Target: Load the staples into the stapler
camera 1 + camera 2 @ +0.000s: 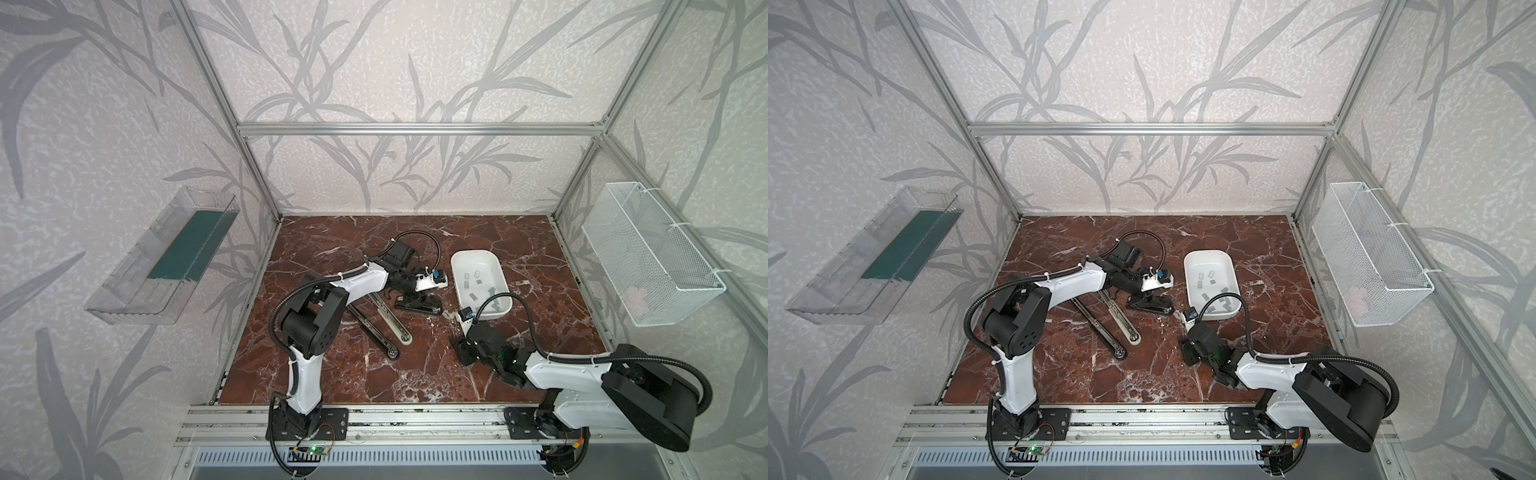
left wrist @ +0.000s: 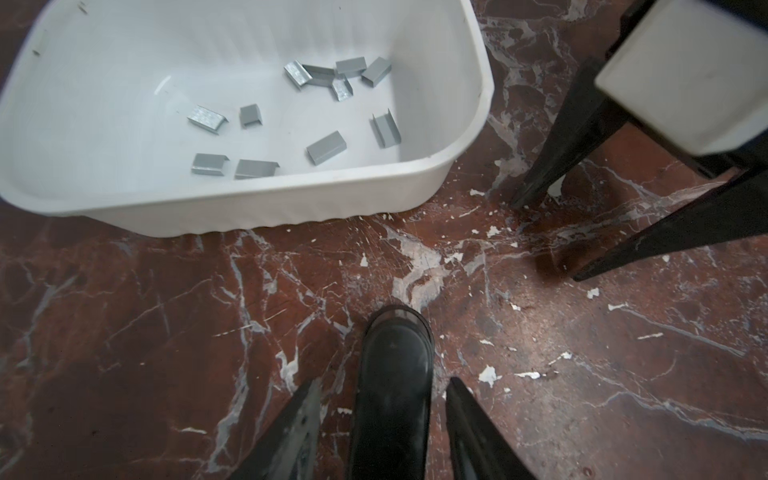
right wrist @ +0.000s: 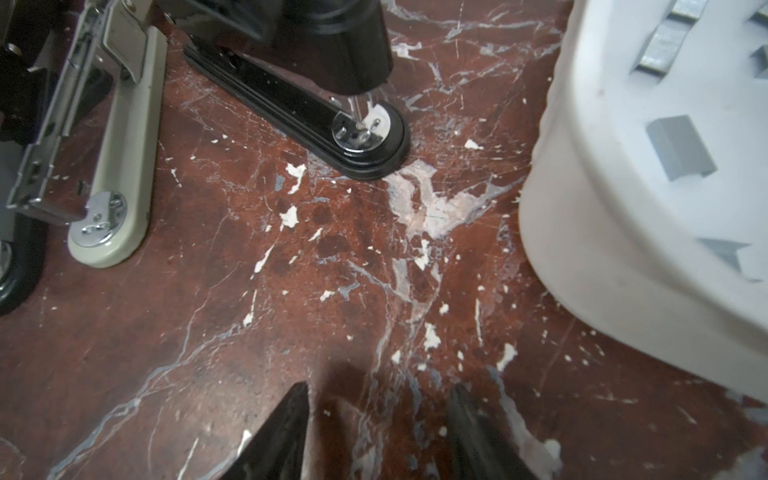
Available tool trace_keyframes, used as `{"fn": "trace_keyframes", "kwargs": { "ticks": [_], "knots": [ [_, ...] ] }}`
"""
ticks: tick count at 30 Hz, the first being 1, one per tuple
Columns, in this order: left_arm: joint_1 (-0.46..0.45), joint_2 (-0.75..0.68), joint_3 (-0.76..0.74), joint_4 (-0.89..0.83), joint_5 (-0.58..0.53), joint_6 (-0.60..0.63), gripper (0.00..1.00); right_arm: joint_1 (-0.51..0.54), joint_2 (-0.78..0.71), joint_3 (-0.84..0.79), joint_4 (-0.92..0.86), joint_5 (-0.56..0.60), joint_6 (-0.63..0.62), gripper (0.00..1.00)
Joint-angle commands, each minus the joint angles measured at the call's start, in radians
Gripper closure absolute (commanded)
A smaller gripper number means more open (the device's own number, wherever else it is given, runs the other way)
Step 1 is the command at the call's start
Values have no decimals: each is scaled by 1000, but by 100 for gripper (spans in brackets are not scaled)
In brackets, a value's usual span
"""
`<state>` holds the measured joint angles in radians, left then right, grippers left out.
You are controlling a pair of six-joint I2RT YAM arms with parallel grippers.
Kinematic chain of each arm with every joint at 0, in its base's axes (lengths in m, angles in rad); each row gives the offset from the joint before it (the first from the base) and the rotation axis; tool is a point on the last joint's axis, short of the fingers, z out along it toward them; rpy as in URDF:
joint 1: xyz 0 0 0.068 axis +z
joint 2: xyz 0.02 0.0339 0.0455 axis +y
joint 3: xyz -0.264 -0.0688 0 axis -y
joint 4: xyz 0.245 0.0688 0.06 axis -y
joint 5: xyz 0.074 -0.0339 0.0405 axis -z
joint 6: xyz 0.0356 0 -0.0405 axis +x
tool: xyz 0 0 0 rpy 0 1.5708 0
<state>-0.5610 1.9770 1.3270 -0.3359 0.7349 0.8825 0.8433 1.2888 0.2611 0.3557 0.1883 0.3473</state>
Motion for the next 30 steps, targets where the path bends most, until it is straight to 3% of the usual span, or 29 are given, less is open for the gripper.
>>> {"fn": "trace_keyframes", "kwargs": {
  "ticks": [1,11,16,23,30],
  "knots": [
    [-8,25,41,-78,1,43,50,-6,-15,-10,17,-9,-8,46],
    [-34,65,61,-114,-41,49,66,-7,-26,-23,27,-8,-11,46],
    [-36,40,61,-115,-17,54,100,-7,-48,-32,43,-28,-23,47],
    [-21,-6,124,-274,112,138,100,-7,-177,-37,71,-112,-113,54],
    [-17,-133,68,-293,194,173,100,-9,-300,-61,133,-186,-193,54]
  ]
}}
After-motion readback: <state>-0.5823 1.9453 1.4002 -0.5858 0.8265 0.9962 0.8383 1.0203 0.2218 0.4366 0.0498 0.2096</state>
